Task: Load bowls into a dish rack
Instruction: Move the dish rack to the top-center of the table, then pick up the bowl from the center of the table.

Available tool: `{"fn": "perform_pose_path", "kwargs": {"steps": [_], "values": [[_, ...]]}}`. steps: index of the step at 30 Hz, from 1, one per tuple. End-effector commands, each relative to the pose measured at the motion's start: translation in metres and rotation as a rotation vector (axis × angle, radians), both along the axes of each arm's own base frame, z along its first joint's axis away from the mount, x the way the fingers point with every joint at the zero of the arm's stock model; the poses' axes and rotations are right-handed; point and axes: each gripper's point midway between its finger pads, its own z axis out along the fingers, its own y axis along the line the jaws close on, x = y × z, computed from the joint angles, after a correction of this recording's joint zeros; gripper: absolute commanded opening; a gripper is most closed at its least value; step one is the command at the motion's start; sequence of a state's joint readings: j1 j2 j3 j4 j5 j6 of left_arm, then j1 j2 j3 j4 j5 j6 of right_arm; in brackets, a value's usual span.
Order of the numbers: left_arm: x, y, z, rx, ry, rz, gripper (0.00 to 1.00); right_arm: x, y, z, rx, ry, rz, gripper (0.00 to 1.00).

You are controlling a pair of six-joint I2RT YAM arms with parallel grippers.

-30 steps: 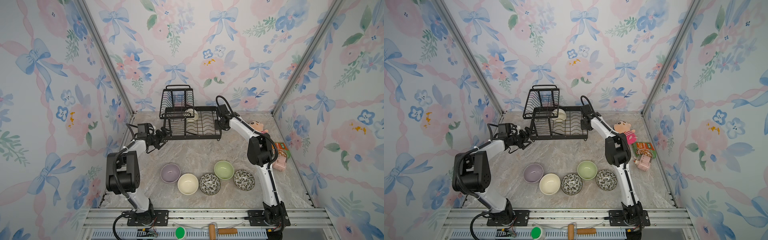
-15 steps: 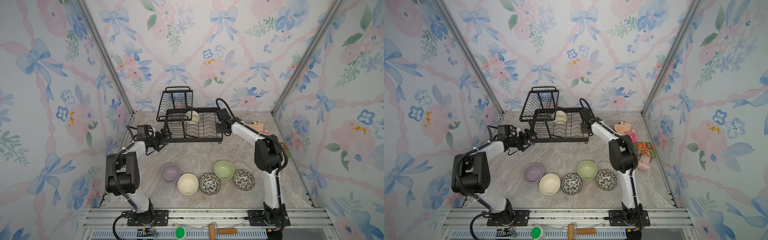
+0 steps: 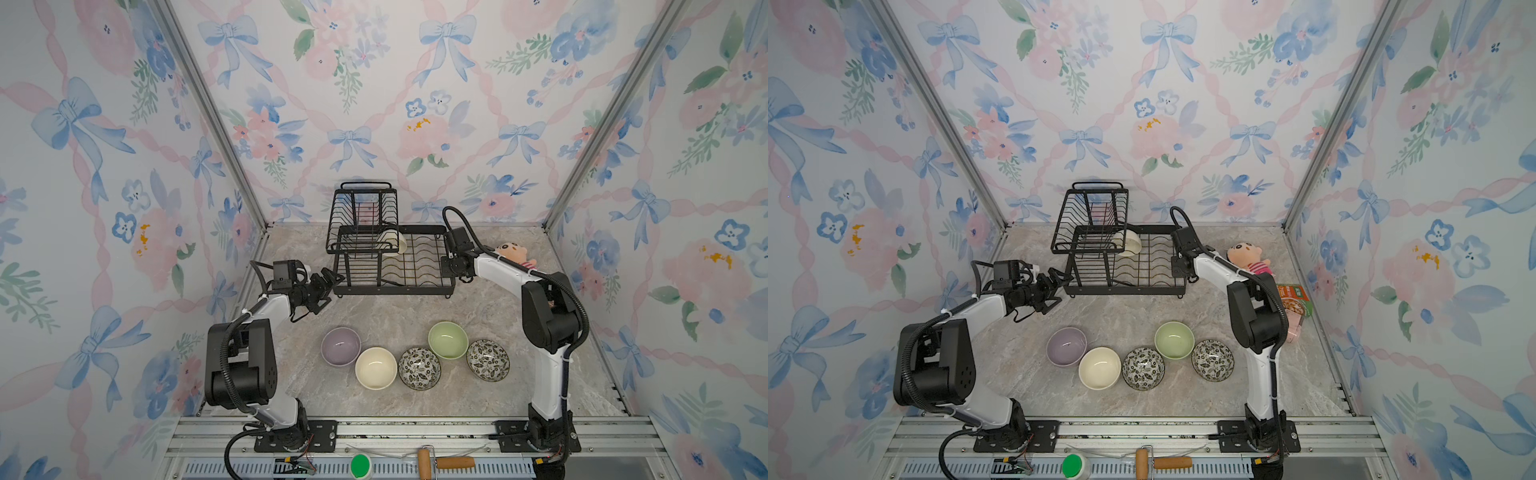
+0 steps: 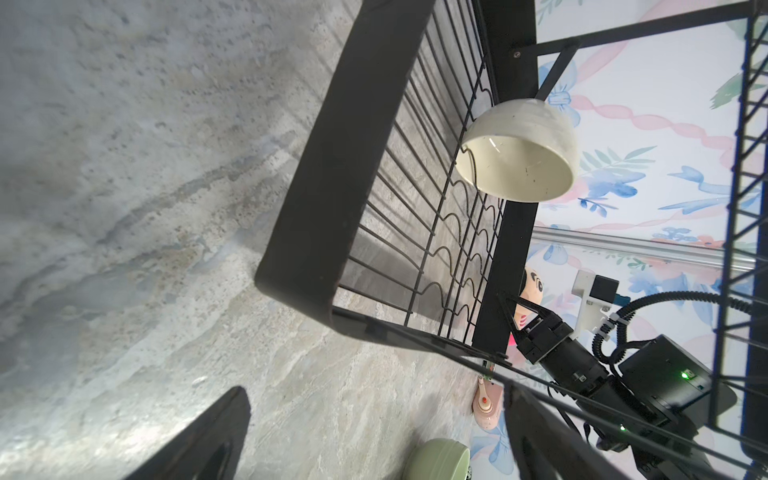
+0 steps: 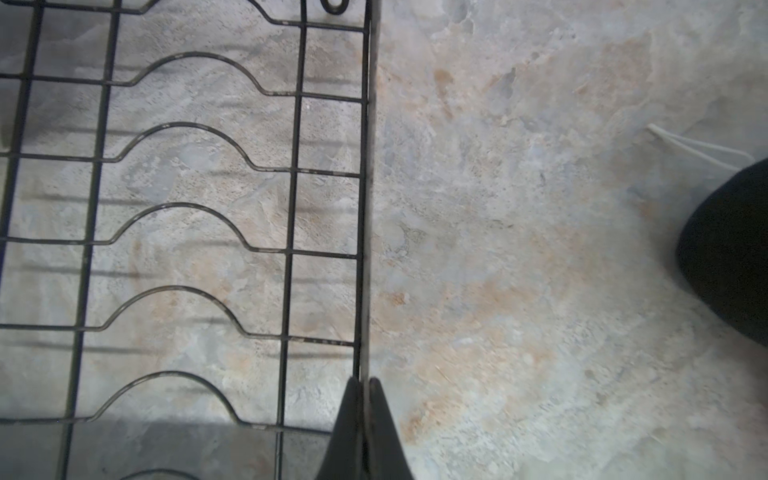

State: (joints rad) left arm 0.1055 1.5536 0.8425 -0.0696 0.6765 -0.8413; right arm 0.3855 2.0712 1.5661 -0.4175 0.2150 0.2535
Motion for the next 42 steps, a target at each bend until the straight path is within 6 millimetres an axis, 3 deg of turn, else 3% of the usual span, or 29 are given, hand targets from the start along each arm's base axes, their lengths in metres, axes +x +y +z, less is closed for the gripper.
{"fn": "perform_pose_path", "kwargs": {"steps": [1,5,9,11,13,17,21,27,29,33,38,42], "values": [[-0.011,-0.007,0.005,0.025,-0.026,-0.032,0.98,0.001,-0.016,0.027,-0.050,-0.039,0.047,0.00],[-0.020,-0.010,0.007,0.052,-0.038,-0.041,0.98,0.001,-0.027,0.026,-0.039,0.001,0.023,0.07],[-0.030,-0.012,0.009,0.089,-0.051,-0.041,0.98,0.002,-0.028,0.029,-0.010,0.032,0.005,0.26],[-0.034,-0.014,0.013,0.109,-0.065,-0.044,0.98,0.002,-0.026,0.033,0.014,0.036,-0.001,0.42],[-0.048,-0.015,0.003,0.126,-0.040,-0.046,0.98,0.001,-0.023,0.040,0.043,0.036,-0.013,0.62],[-0.063,-0.018,0.004,0.160,-0.040,-0.045,0.98,-0.005,-0.022,0.063,0.097,0.032,-0.058,0.95],[-0.075,-0.023,0.004,0.175,-0.031,-0.064,0.98,-0.021,-0.031,0.083,0.143,0.015,-0.150,0.96],[-0.083,-0.023,0.026,0.217,-0.098,-0.038,0.98,-0.056,-0.075,0.105,0.187,0.006,-0.413,0.96],[-0.085,-0.025,0.034,0.219,-0.121,-0.033,0.98,-0.065,-0.083,0.105,0.302,0.035,-0.487,0.96],[-0.088,-0.034,0.048,0.252,-0.156,-0.054,0.98,-0.075,-0.082,0.110,0.480,0.041,-0.459,0.96],[-0.090,-0.059,0.080,0.300,-0.216,-0.119,0.98,-0.102,-0.088,0.113,0.351,0.085,-0.436,0.96],[-0.096,-0.084,0.085,0.341,-0.252,-0.186,0.98,-0.129,-0.085,0.111,0.317,0.096,-0.397,0.96]]}}
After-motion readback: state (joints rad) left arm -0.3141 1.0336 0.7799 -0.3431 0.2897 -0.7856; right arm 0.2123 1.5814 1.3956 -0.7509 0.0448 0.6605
